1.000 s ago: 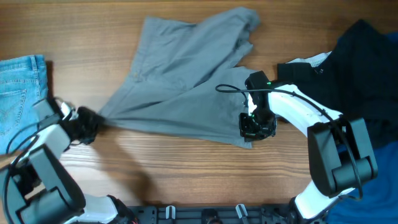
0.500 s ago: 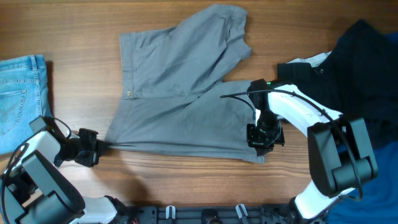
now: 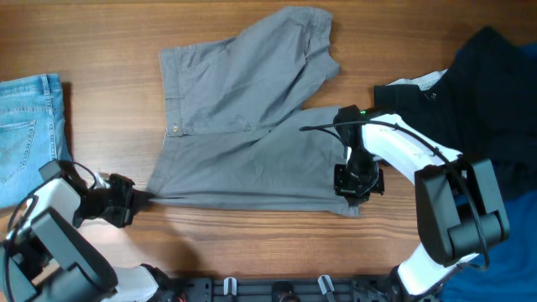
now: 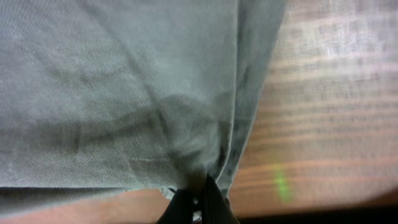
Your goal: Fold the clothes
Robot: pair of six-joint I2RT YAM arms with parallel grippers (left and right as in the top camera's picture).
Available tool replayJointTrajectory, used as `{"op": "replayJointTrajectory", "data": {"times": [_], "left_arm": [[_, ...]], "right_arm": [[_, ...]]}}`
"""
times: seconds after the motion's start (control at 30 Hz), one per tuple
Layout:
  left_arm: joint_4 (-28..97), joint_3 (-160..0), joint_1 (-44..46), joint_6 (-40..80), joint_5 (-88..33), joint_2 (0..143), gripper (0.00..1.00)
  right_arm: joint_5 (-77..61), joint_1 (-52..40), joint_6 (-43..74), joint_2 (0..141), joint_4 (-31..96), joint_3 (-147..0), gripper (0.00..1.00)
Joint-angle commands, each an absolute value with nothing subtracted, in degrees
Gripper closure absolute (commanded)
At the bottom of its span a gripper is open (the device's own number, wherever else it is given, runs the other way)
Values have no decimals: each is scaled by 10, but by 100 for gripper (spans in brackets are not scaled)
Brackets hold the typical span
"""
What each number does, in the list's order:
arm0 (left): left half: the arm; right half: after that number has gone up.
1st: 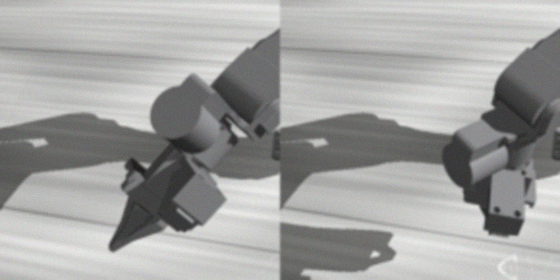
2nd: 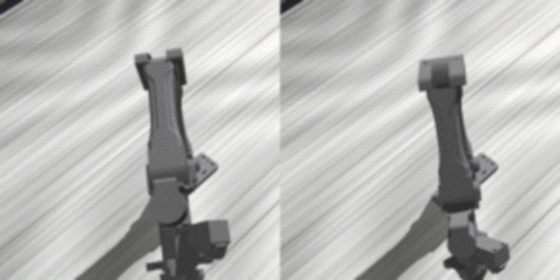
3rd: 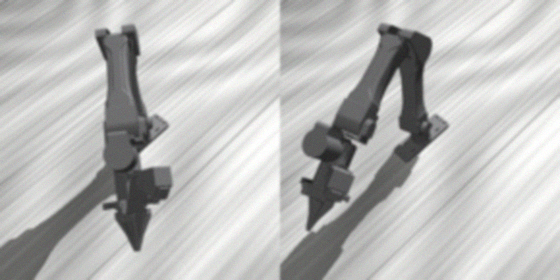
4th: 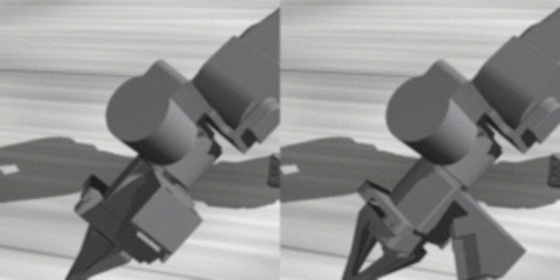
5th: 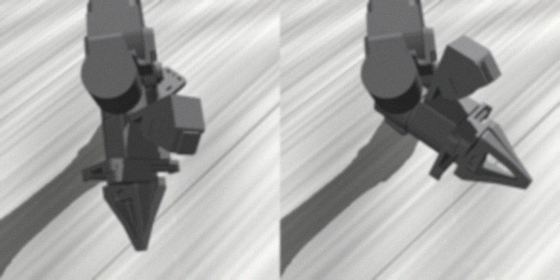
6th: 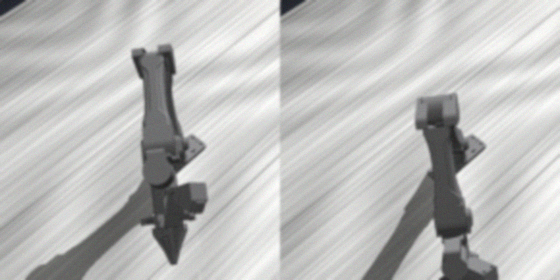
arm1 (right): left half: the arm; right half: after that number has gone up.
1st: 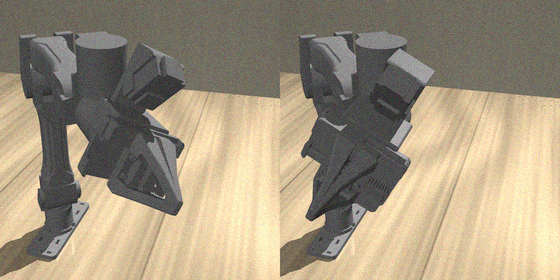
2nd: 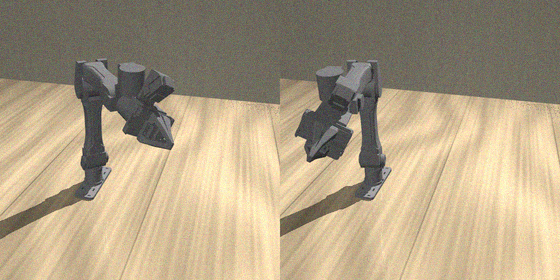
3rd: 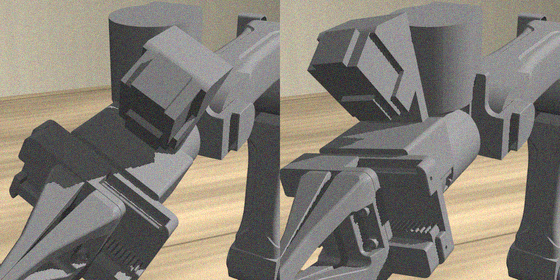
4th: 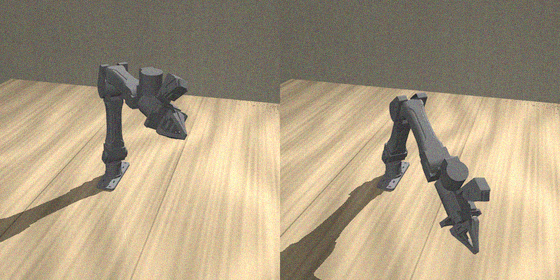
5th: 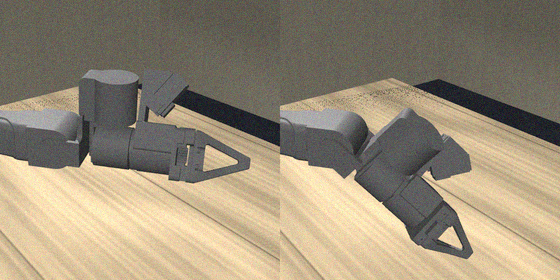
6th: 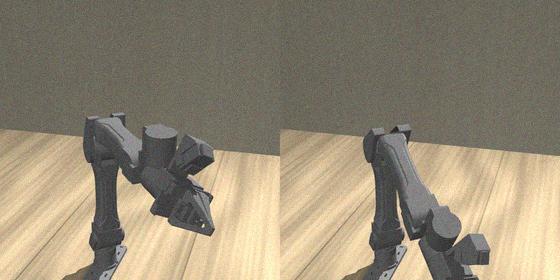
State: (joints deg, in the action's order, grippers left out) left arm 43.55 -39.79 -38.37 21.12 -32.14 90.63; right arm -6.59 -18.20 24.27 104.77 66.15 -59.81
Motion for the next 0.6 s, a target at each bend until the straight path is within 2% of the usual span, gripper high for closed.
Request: {"op": "replayJointTrajectory", "data": {"times": [0.0,0.03,0.07,0.1,0.13,0.17,0.2,0.23,0.27,0.37,0.57], "left_arm": [[391,-405,-396,179,-321,841,96],[381,-405,-396,179,-326,828,96],[374,-405,-396,180,-326,815,92],[370,-405,-396,180,-326,803,86],[370,-405,-396,180,-326,793,76],[372,-405,-396,180,-326,784,74],[375,-405,-396,180,-326,778,70],[378,-405,-396,180,-326,773,64],[381,-405,-396,180,-326,771,53],[389,-405,-396,180,-325,772,36],[397,-405,-396,180,-325,773,33]], "right_arm": [[-3,-159,276,1043,630,-595,96],[-13,-153,276,1040,619,-595,95],[-23,-148,275,1035,611,-595,92],[-41,-141,269,1027,600,-595,87],[-46,-137,270,1023,595,-596,85],[-46,-133,270,1015,589,-598,83],[-46,-131,270,1006,587,-600,79],[-45,-129,269,996,582,-602,64],[-45,-127,265,986,577,-606,57],[-46,-116,240,960,563,-628,50],[-65,-109,182,950,475,-684,49]]}}
